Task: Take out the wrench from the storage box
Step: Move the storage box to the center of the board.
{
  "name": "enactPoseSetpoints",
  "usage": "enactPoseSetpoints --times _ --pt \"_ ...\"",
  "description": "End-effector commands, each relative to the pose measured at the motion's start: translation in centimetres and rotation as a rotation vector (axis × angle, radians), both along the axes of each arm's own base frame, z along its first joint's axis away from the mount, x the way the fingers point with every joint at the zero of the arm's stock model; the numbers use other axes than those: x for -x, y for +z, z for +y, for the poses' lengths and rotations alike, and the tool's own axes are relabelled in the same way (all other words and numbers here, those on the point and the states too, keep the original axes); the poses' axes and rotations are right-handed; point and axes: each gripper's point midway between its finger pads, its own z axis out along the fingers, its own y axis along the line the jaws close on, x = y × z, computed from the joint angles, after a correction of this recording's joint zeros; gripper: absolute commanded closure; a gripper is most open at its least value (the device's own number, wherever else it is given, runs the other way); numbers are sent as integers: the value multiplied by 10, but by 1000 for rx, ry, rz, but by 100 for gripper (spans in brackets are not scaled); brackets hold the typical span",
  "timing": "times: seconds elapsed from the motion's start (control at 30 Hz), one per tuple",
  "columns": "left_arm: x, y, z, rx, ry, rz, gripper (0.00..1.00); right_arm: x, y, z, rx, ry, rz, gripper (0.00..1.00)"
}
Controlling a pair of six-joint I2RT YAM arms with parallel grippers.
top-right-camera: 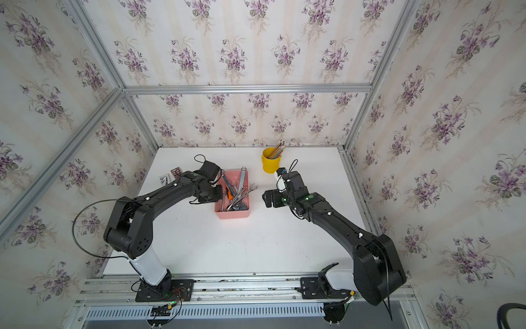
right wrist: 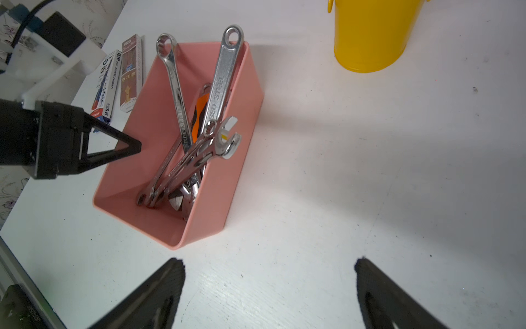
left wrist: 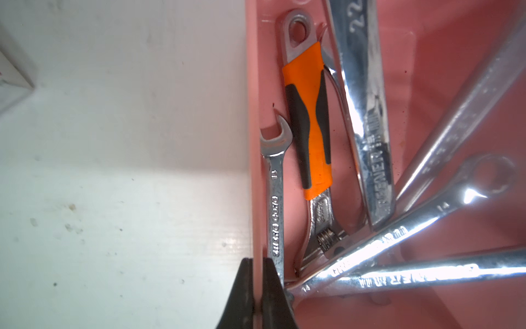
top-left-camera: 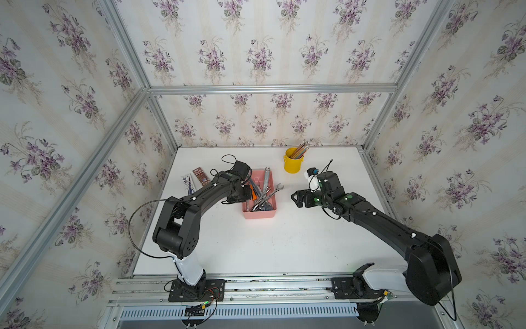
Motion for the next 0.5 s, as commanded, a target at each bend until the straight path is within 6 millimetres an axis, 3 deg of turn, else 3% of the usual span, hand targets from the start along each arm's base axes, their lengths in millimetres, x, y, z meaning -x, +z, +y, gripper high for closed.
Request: enactPoseSetpoints --times 0.0,0.27,0.47 --pt "1 13 -27 93 10 -64 100 0 2 -5 12 -23 1 3" --pt "29 4 -68 121 -16 -54 99 2 2 -10 18 -43 8 3" --pt "32 2 -87 126 -37 -52 96 2 1 -14 36 -62 6 2"
